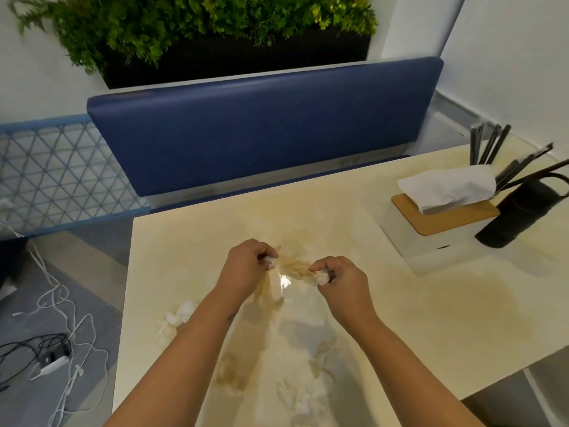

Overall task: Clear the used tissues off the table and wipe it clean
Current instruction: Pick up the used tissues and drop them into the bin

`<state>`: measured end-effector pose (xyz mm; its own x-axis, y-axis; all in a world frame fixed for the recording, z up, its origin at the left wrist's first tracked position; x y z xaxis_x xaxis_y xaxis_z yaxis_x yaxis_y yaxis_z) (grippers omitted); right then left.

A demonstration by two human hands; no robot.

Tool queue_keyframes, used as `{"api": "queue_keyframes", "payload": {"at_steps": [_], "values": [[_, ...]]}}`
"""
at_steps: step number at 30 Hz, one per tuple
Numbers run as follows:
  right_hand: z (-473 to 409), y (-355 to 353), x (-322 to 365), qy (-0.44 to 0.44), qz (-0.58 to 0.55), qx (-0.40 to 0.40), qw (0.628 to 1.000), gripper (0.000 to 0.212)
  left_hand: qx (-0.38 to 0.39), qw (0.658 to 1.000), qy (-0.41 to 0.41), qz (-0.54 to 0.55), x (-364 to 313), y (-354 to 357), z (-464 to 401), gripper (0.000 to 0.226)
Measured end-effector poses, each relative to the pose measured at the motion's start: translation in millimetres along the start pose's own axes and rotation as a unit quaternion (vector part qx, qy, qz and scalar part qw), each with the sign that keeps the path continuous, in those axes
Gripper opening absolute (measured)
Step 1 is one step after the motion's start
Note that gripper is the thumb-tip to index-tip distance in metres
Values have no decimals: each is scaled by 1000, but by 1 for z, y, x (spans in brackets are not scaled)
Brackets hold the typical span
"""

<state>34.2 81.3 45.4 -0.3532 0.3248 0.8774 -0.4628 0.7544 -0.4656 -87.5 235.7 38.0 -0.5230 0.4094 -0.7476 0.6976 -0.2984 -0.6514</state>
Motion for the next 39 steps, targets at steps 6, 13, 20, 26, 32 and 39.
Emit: {"api": "queue_keyframes", "payload": {"at_steps": [6, 13, 20, 26, 32, 39], "values": [[-7, -52, -18, 21, -9, -53, 998, 27, 38, 998, 38, 8, -44, 39, 7, 20], [-19, -126, -51, 32, 6, -115, 993, 23, 92, 992, 85, 25, -117, 105, 15, 19], [-38, -221, -96, 68, 22, -175, 982, 24, 140, 979, 142, 36, -204, 183, 30, 19], [-51, -315, -131, 90, 31, -222, 970, 33, 176, 966, 185, 28, -284, 260, 48, 17], [-46, -412, -175, 131, 60, -267, 953, 28, 212, 953, 214, 8, -362, 339, 81, 16], [-15, -505, -231, 180, 80, -334, 922, 36, 272, 915, 296, 28, -438, 419, 140, 15]]}}
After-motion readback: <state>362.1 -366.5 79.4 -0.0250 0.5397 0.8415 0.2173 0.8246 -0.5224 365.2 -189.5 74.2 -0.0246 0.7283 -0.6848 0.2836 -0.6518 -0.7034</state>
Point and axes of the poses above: each hand's wrist, its own z-axis away from the middle knuckle, its own y-axis out of the palm, x = y × z, the point moved 9 cm from there along -z, towards the middle knuckle, and after that the axes turned 13 degrees about -x, right-handed, at the moved point
